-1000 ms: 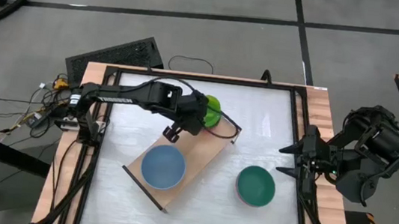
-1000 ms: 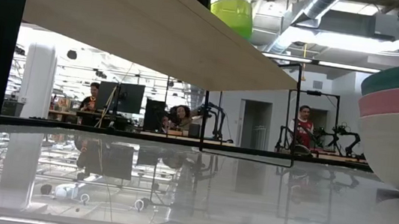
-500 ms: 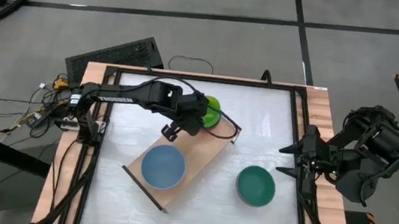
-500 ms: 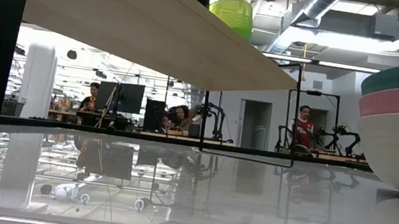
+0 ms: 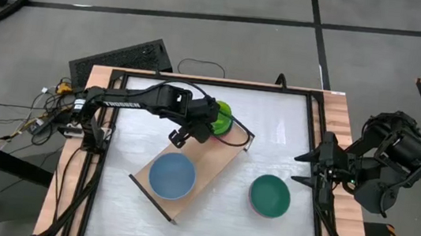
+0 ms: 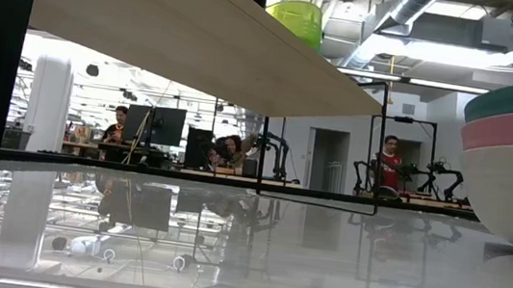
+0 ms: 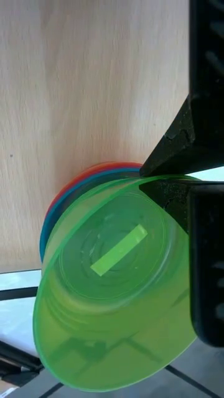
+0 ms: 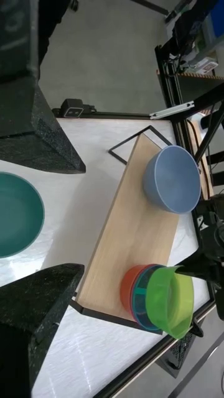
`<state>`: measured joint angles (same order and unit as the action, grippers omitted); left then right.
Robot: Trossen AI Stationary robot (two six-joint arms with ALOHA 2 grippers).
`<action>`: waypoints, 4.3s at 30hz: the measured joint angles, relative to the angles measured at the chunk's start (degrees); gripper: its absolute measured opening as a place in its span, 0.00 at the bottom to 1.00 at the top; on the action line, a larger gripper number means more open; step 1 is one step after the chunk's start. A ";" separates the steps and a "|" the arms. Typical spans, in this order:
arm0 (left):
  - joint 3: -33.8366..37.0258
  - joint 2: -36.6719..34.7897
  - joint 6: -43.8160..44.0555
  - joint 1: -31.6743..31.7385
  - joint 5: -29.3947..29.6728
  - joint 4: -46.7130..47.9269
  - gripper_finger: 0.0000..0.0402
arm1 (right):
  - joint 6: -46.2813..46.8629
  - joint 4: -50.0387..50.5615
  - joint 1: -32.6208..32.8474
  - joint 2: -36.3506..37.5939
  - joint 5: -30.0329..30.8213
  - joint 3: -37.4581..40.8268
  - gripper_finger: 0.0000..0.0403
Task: Place and stack bowls onto a shelf
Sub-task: Stack the light green bowl onto the light blue bowl on the shelf, then stack the green bowl onto the blue bowl on the shelf
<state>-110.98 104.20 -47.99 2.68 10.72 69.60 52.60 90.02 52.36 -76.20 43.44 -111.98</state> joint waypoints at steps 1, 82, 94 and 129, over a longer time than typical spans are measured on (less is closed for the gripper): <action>0.00 0.00 -0.41 0.00 0.00 0.00 0.00 | -0.02 -0.01 0.00 0.00 0.00 0.00 0.68; -23.80 -11.04 32.96 -3.32 -2.95 3.01 0.30 | 31.43 -20.89 -24.38 11.36 -40.74 60.93 0.68; -23.80 -11.02 33.29 -3.30 -0.59 3.14 0.32 | 27.52 -27.65 -23.76 6.82 -43.63 63.43 0.35; -23.76 1.29 2.67 -11.13 -3.86 -2.58 0.34 | 17.65 -8.98 -31.46 6.54 -41.64 25.85 0.07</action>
<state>-134.74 105.49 -45.32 -8.45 6.87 67.03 70.25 81.04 20.90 -69.67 1.80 -86.13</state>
